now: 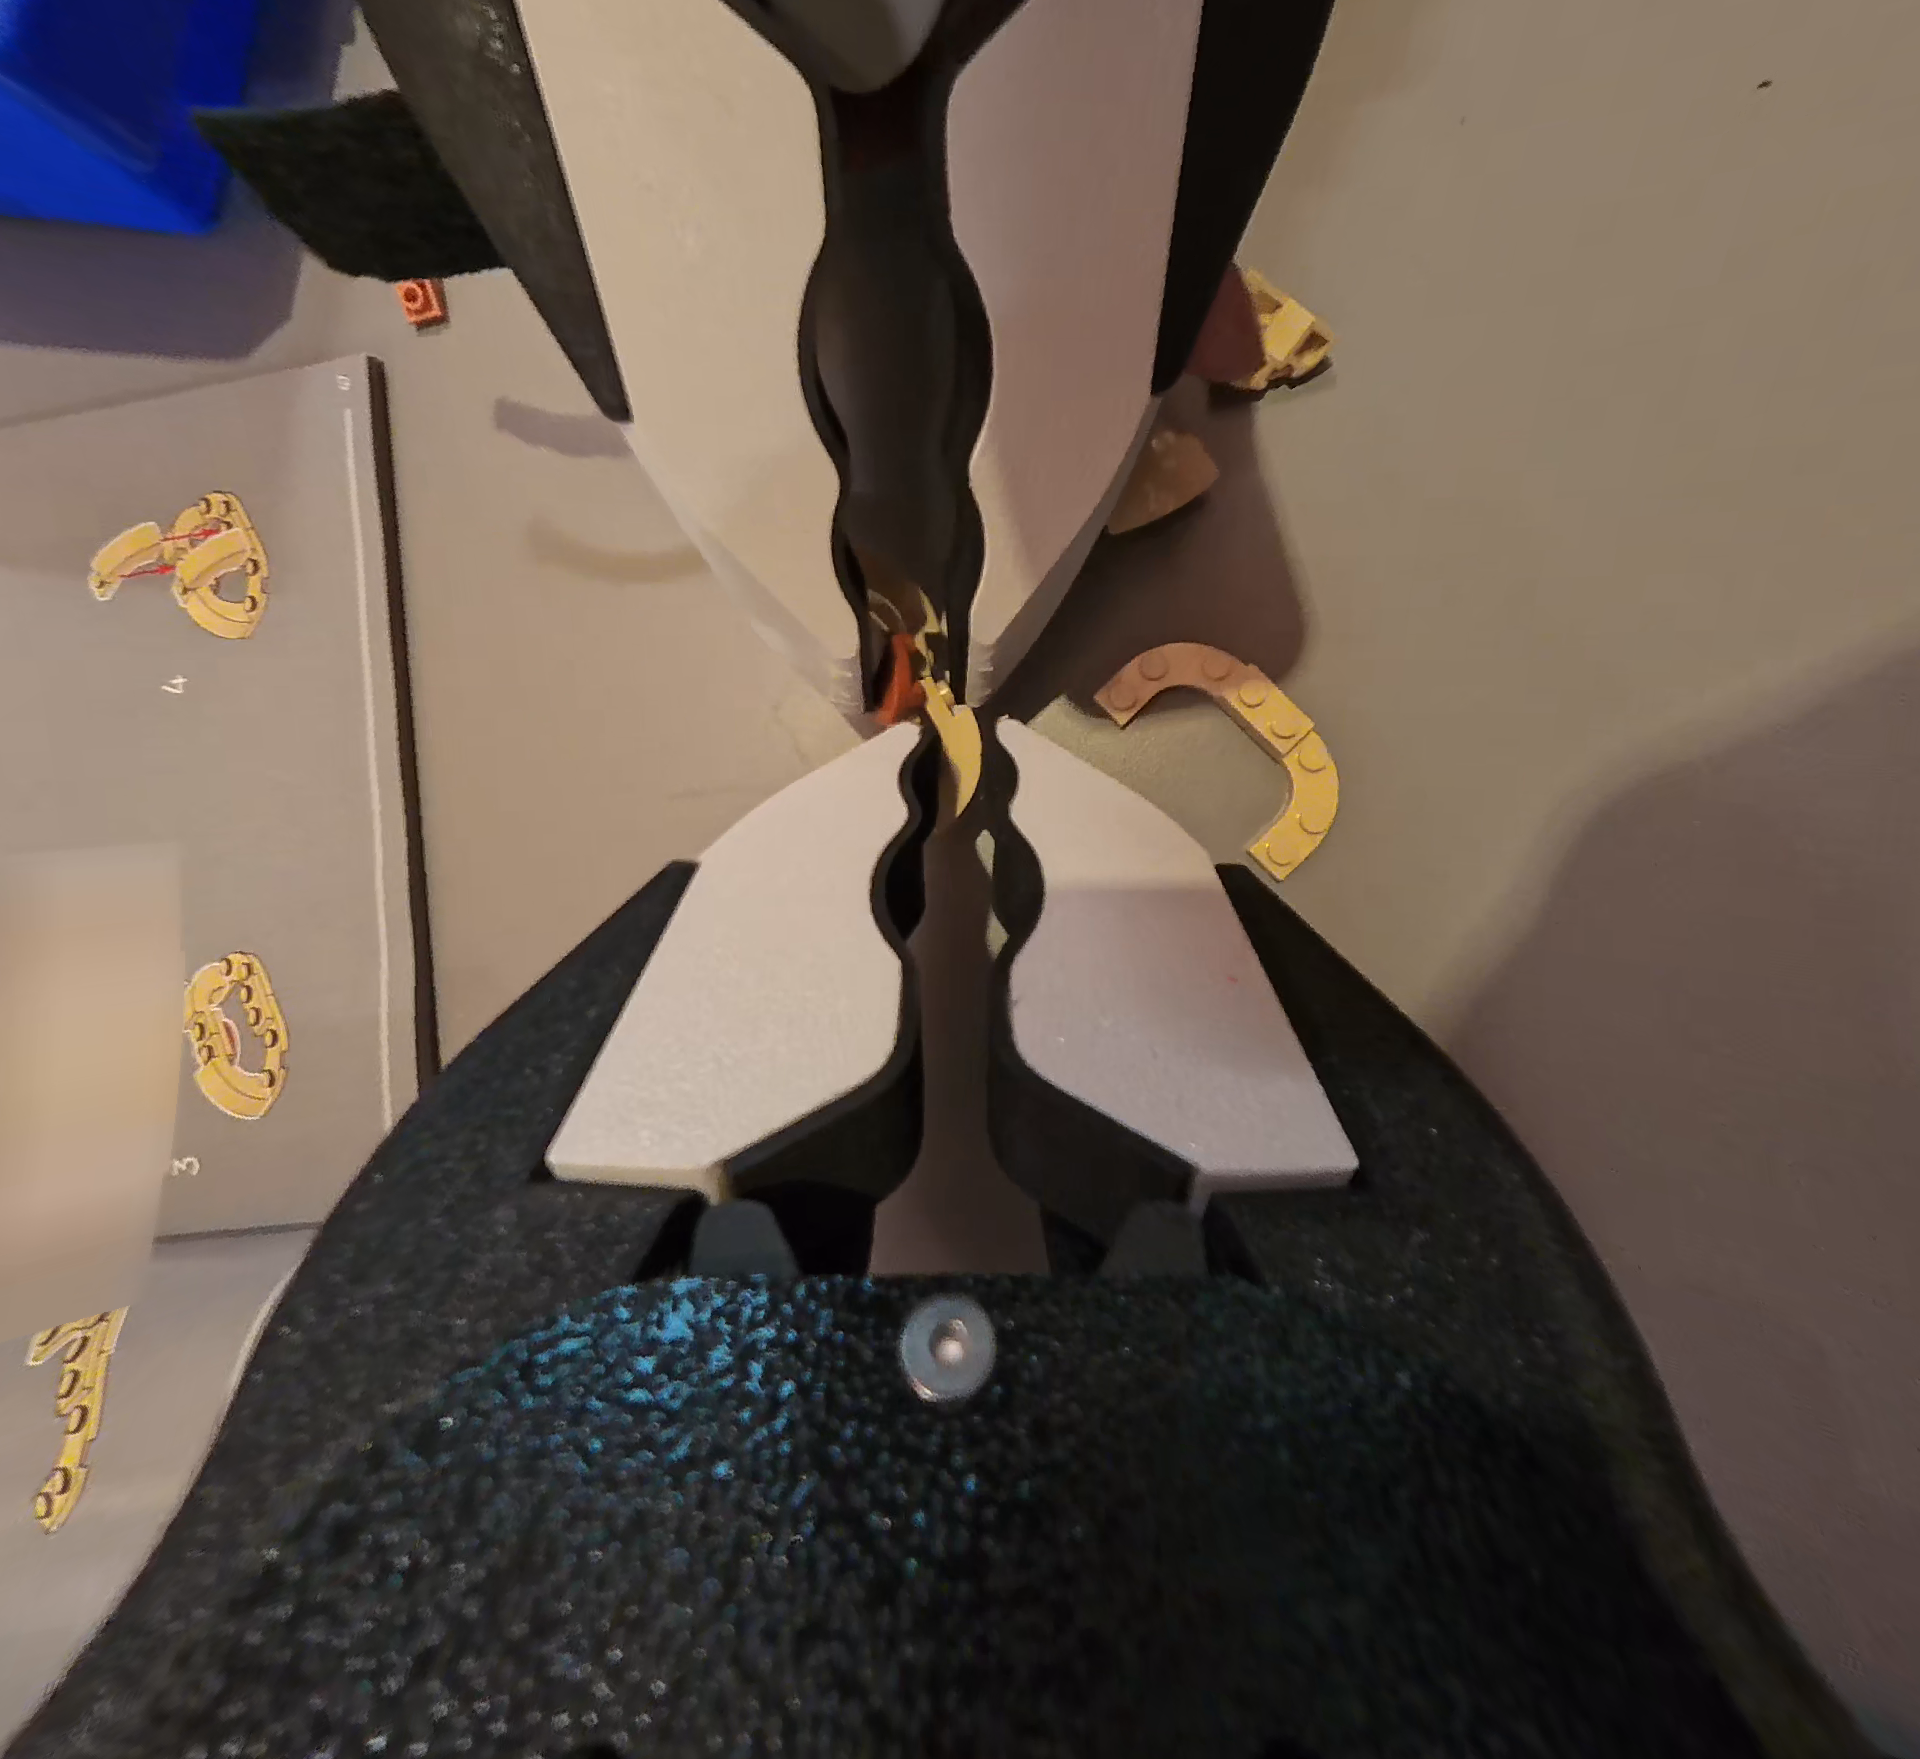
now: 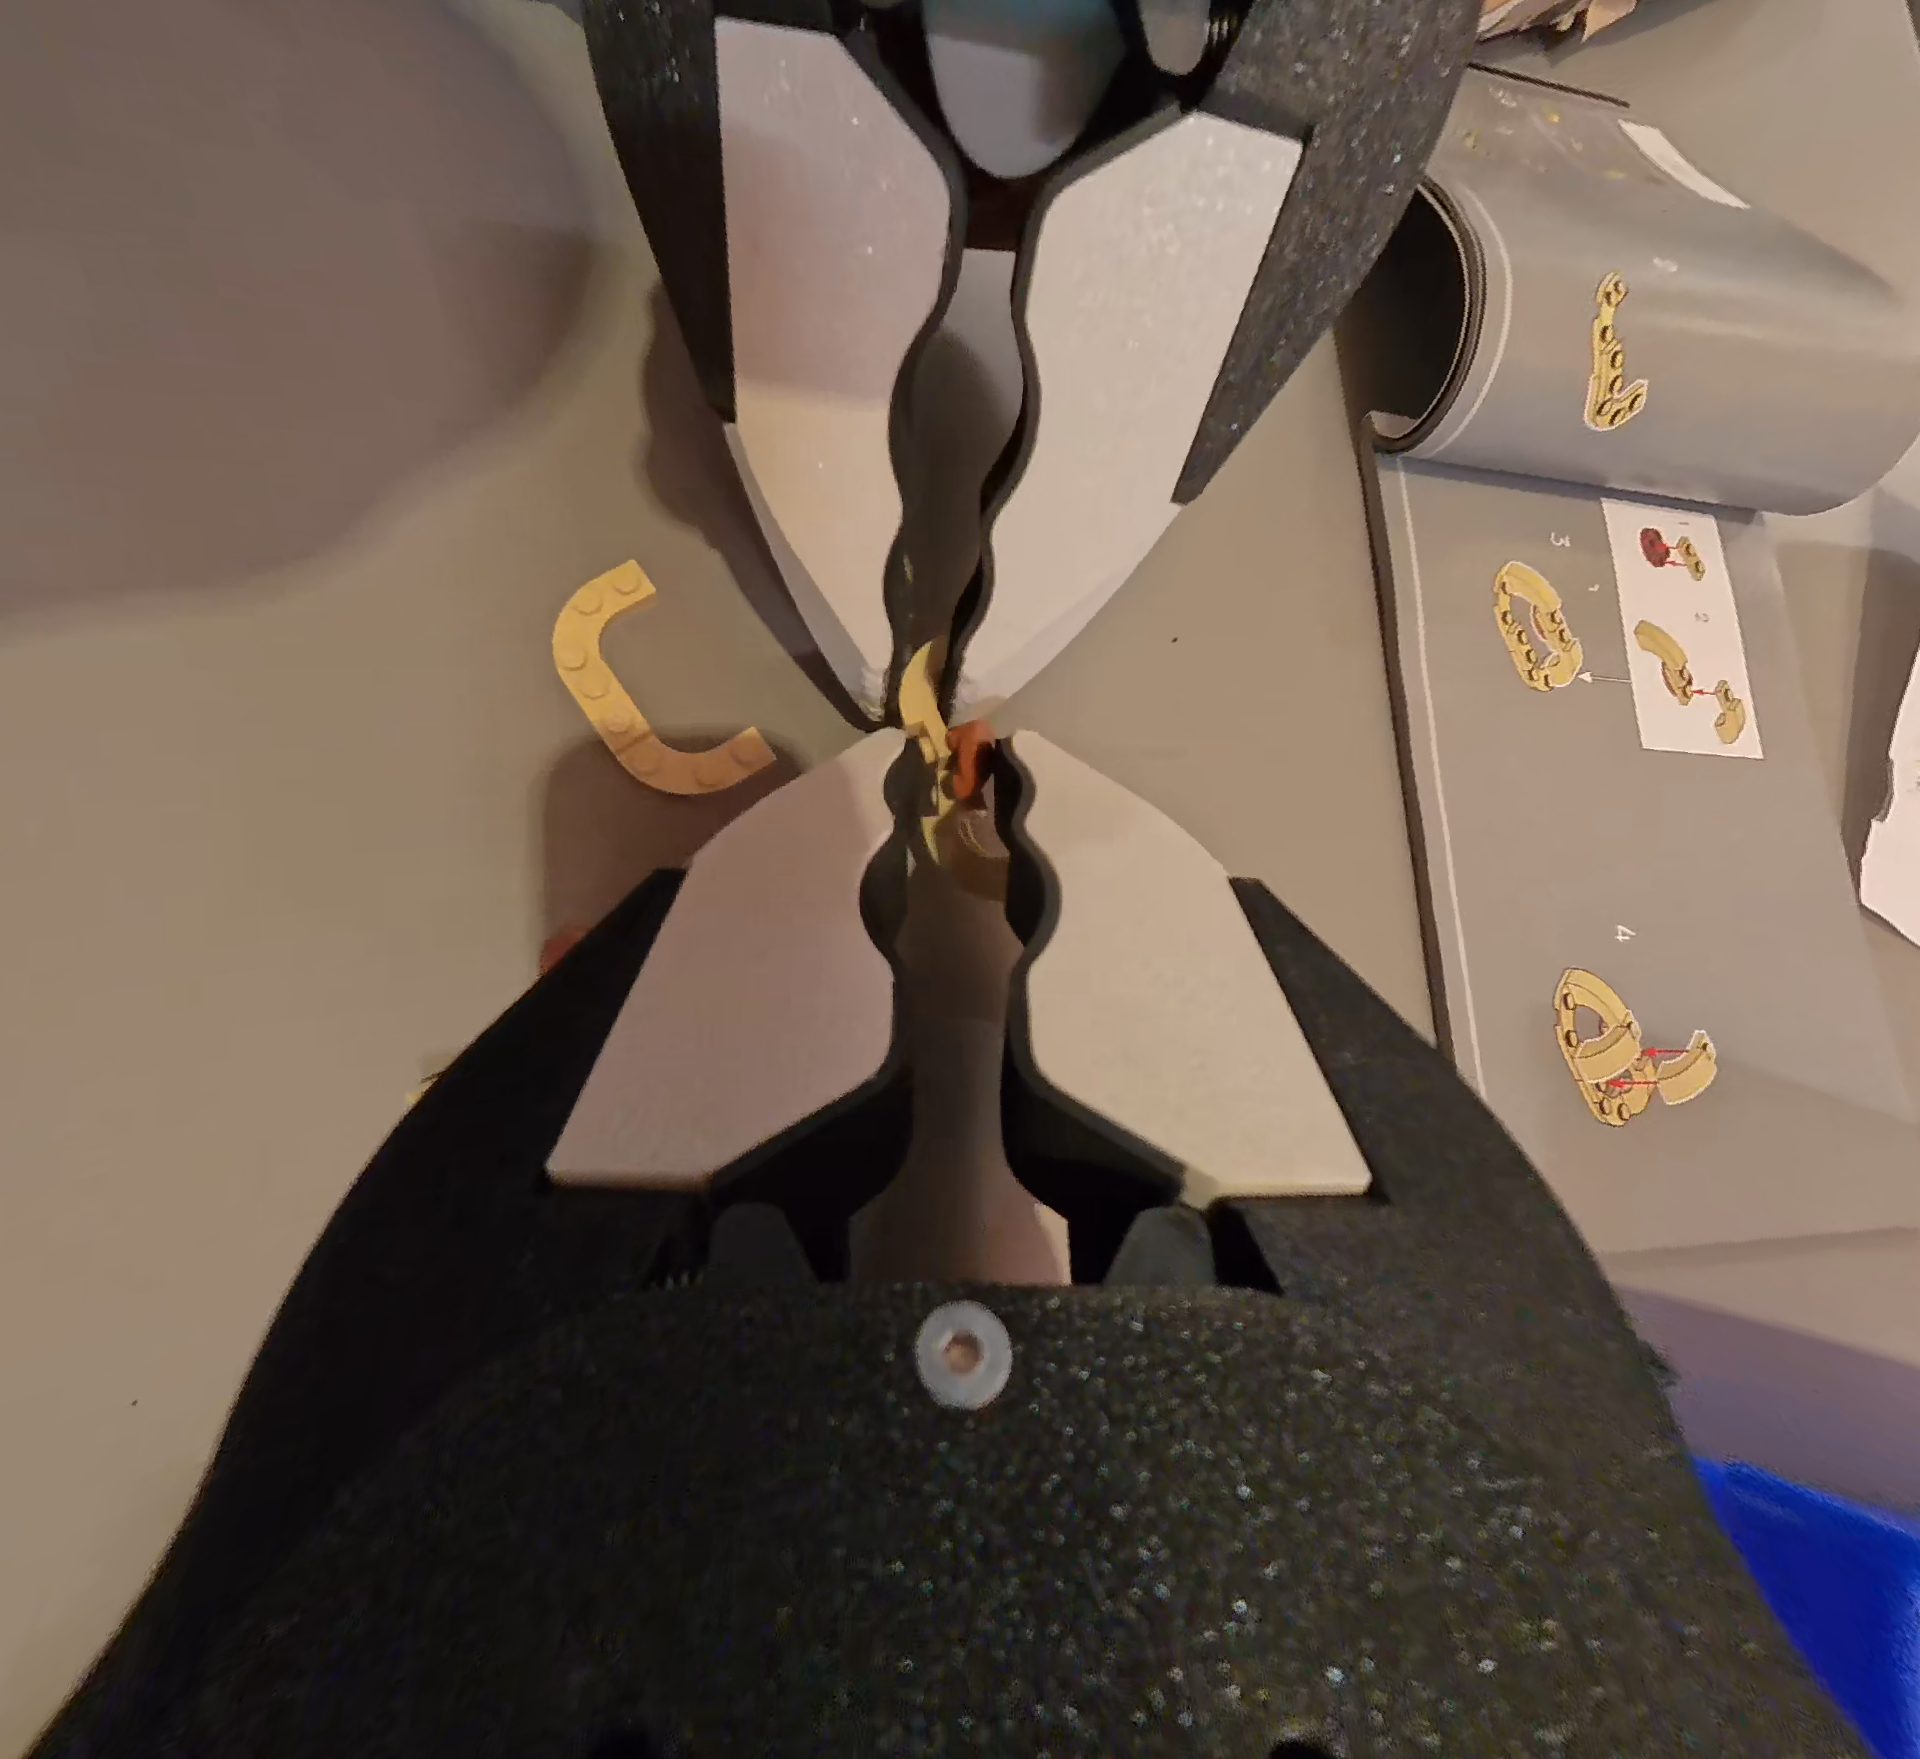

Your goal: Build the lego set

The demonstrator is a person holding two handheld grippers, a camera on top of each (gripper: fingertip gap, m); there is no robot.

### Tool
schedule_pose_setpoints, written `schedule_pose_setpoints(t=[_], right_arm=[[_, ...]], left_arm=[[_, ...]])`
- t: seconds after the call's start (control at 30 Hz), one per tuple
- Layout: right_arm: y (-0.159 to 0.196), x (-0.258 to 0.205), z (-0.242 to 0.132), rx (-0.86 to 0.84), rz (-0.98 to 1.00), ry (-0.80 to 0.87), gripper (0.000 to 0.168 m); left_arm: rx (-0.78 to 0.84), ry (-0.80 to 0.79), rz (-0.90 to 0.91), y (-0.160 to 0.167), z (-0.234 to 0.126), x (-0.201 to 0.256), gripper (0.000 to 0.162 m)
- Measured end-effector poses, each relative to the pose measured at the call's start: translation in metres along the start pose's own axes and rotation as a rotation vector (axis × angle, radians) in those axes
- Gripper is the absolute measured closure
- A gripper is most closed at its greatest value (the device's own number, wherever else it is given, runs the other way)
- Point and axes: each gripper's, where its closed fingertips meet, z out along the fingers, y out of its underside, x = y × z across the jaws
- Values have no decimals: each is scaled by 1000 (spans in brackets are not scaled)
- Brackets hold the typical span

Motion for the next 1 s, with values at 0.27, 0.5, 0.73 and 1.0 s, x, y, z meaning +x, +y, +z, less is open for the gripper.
schedule_pose_setpoints(t=[0.27, 0.5, 0.73, 1.0], right_arm=[[-2, 3, -1, 29, 47, -17, 156], [-4, 6, -4, 51, 62, -8, 156], [-11, 18, -18, 143, 147, -7, 157], [-26, 29, -34, 219, 63, 111, 157]], left_arm=[[22, -33, -12, -2, -3, -6, 152], [64, -39, -32, -6, -7, -9, 151], [214, -45, -112, -17, -31, -23, 140], [439, 146, -494, -28, -46, -34, 130]])
